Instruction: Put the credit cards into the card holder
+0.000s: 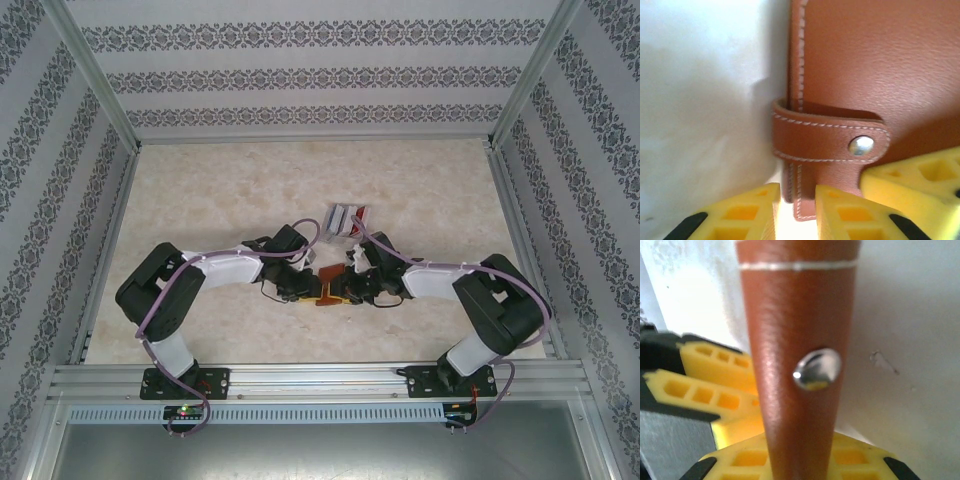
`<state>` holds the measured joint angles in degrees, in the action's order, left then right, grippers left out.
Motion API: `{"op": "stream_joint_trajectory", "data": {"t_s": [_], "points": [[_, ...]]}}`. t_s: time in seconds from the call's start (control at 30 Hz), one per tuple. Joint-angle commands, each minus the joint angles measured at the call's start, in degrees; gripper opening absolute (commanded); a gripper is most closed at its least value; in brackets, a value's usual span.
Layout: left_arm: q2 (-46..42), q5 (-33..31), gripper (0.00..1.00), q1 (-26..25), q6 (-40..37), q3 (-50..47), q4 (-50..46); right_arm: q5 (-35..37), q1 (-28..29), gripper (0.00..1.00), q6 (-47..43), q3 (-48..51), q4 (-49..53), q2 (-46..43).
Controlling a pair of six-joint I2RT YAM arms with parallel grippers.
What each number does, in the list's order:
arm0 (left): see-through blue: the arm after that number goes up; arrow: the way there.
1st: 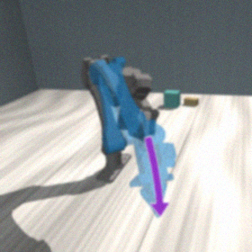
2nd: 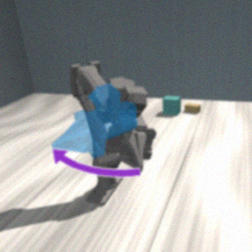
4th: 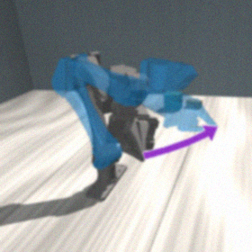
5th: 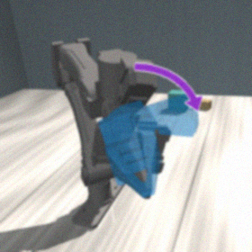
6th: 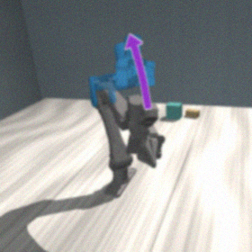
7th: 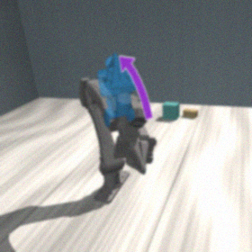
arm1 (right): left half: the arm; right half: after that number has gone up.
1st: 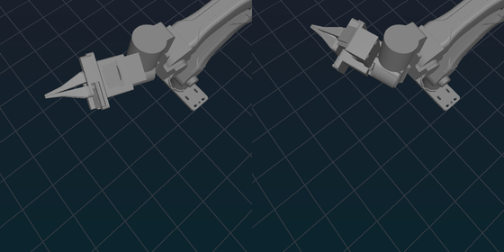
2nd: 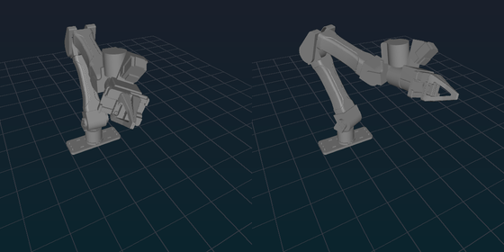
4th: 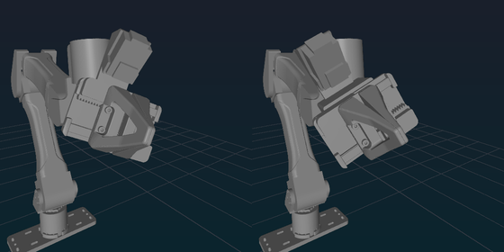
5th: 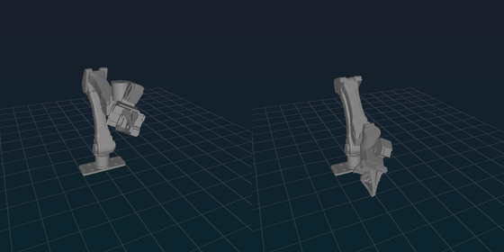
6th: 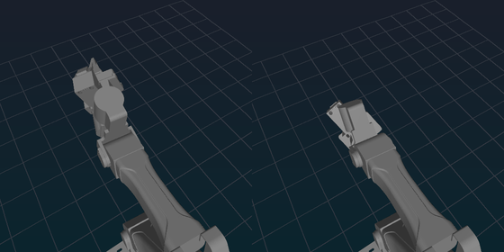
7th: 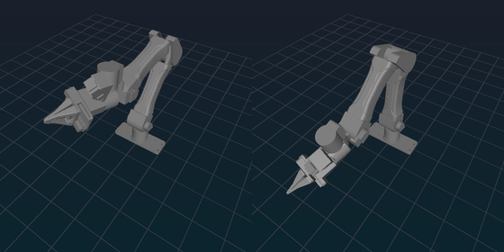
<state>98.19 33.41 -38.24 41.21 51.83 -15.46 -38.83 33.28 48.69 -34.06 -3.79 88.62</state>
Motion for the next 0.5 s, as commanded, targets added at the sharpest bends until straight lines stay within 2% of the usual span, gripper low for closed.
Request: {"op": "stream_joint_trajectory", "data": {"t_s": [0.0, 0.1, 0.17, 0.27, 0.4, 0.47], "points": [[-6.72, -5.25, 0.39, 0.99, -3.21, 1.10, -6.40, 3.23, 0.77, 0.20, -11.32, -3.65, 10.06, -4.89], [-12.68, -7.33, 0.69, 4.39, -5.67, 1.96, -11.34, 4.96, 2.01, 0.17, -22.15, -6.35, 16.42, -8.52], [-17.49, -8.81, 0.82, 6.24, -7.70, 1.80, -12.59, 4.80, 2.54, 0.17, -28.06, -8.46, 20.04, -10.00], [-23.41, -5.16, 0.86, 7.39, -11.43, 0.52, -8.64, 2.84, 2.66, 0.19, -36.25, -10.61, 23.56, -12.05], [-24.28, 9.31, 0.87, 7.15, -15.66, 0.48, -2.96, -4.55, 2.66, 0.20, -48.99, -12.20, 26.99, -15.38], [-23.68, 12.88, 0.85, 6.63, -17.25, 0.91, -2.06, -7.01, 2.67, 0.18, -52.85, -12.26, 27.78, -17.47]]}}
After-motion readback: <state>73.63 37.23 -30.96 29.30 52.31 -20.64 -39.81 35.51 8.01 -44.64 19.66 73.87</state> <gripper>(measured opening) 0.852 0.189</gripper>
